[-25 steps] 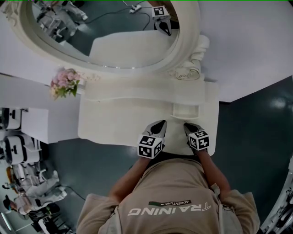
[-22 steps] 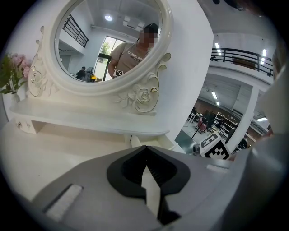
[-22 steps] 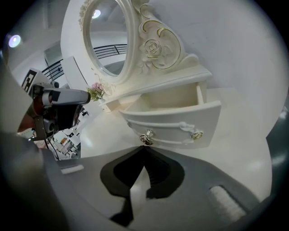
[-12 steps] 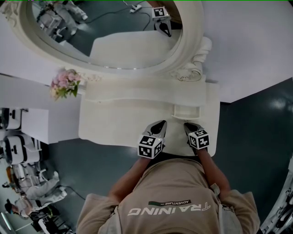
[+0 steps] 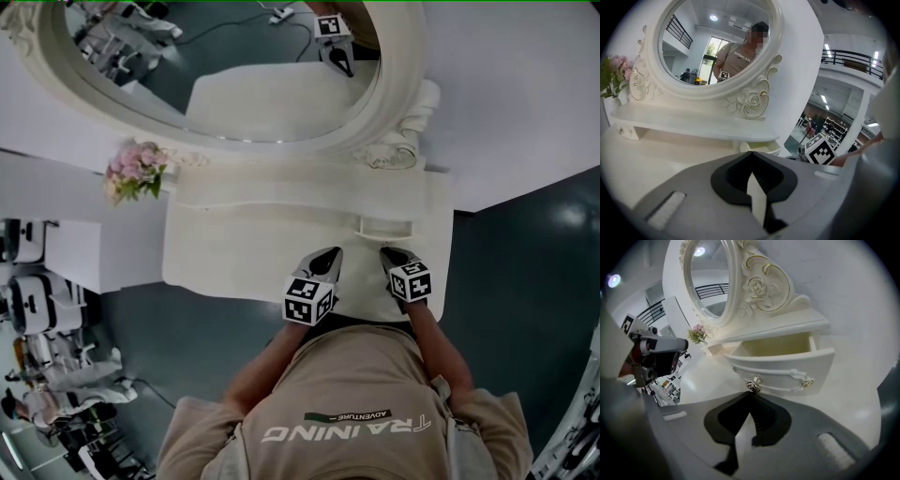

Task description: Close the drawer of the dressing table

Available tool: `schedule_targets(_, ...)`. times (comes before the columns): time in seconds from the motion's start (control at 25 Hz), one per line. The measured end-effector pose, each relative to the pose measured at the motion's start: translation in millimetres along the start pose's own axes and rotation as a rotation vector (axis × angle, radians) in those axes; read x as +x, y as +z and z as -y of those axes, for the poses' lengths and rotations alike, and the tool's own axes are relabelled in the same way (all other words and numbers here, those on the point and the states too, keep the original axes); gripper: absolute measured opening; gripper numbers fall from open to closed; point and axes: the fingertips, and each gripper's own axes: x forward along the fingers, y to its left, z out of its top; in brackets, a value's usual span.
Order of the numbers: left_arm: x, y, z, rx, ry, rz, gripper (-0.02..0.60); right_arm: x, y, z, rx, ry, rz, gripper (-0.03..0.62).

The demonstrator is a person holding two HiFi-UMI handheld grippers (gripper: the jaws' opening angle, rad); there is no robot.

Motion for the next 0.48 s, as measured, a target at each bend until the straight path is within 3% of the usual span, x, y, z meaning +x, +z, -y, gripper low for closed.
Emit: schedule_targets(0.48,9,12,-2,0.007,-0.010,-0.013,0.018,9,18,9,0.007,0.005,-0.003,0.002)
